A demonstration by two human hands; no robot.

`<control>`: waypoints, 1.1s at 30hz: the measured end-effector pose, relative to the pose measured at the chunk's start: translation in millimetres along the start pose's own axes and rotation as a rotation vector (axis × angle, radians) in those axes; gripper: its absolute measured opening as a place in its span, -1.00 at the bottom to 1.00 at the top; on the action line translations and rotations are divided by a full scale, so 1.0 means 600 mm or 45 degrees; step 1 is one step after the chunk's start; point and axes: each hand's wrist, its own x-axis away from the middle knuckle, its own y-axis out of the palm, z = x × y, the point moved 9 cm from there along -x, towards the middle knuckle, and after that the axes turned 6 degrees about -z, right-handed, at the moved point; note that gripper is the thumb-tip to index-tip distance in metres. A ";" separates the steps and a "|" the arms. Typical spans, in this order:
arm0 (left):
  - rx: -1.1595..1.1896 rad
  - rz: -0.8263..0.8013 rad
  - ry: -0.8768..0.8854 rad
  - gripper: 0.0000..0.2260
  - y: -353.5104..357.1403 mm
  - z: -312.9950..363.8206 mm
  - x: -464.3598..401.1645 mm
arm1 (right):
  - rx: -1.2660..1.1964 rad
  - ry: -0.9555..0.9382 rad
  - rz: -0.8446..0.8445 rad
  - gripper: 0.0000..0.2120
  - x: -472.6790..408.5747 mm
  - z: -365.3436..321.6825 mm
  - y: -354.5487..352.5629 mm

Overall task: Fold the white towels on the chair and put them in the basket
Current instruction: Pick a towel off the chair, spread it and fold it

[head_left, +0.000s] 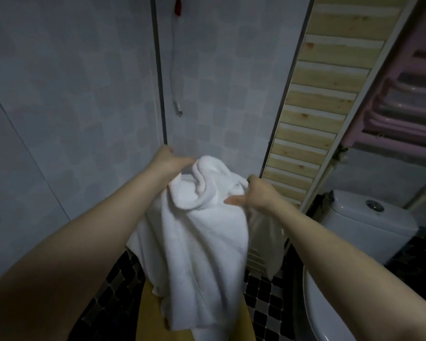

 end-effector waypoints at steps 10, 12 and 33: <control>0.166 0.094 0.207 -0.87 0.052 0.009 0.011 | -1.903 0.119 -0.404 -0.68 -0.022 -0.025 -0.020; 0.085 -0.148 0.303 -0.86 0.103 0.034 0.030 | -1.876 0.157 -0.449 -0.72 -0.026 -0.034 -0.012; -0.063 -0.053 0.047 -0.70 0.227 0.003 0.018 | -2.159 -0.147 -0.735 -0.80 -0.008 -0.039 -0.017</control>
